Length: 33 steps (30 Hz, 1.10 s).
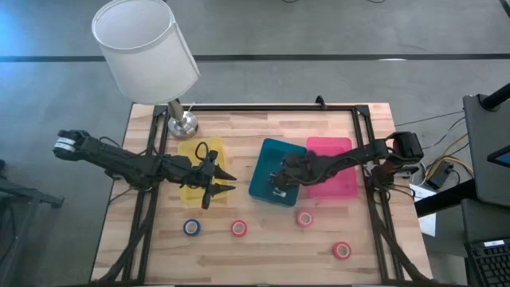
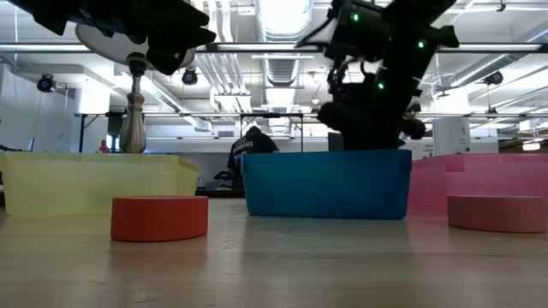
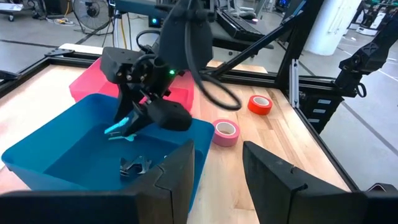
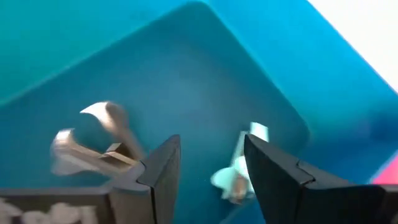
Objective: Pick and place Stapler, Stapler remover, tape
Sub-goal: Put the pink tape into the pink bin
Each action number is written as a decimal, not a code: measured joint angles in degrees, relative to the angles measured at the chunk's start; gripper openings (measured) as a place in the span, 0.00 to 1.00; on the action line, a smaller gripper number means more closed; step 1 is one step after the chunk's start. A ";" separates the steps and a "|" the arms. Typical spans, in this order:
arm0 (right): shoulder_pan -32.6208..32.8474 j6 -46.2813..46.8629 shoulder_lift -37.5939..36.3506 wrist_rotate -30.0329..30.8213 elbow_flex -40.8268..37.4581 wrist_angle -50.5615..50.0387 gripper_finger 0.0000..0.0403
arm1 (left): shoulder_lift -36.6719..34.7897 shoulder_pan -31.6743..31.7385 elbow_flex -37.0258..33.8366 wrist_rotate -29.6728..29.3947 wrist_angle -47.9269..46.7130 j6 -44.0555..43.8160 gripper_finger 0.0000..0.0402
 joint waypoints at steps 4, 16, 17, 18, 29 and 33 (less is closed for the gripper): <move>1.98 -0.28 0.00 -0.43 2.83 0.00 0.44 | 0.00 0.00 0.00 0.00 -0.02 0.04 0.35; 16.41 -1.59 -0.11 -0.44 13.56 -3.06 0.43 | 0.00 0.00 0.00 0.01 -0.10 1.52 0.35; 17.86 -0.84 -0.11 -0.43 14.14 -3.56 0.43 | 0.00 0.00 -0.02 0.02 -0.09 1.60 0.35; 19.35 0.15 -0.11 -0.43 14.62 -4.36 0.42 | 0.00 0.00 0.00 0.00 -0.08 1.63 0.35; 34.16 12.39 0.00 -3.89 10.42 -7.44 0.38 | 0.00 0.00 -0.02 0.02 0.05 2.31 0.35; 36.77 18.86 0.02 -3.64 6.40 -7.31 0.39 | 0.00 0.00 -0.02 0.02 0.03 3.05 0.35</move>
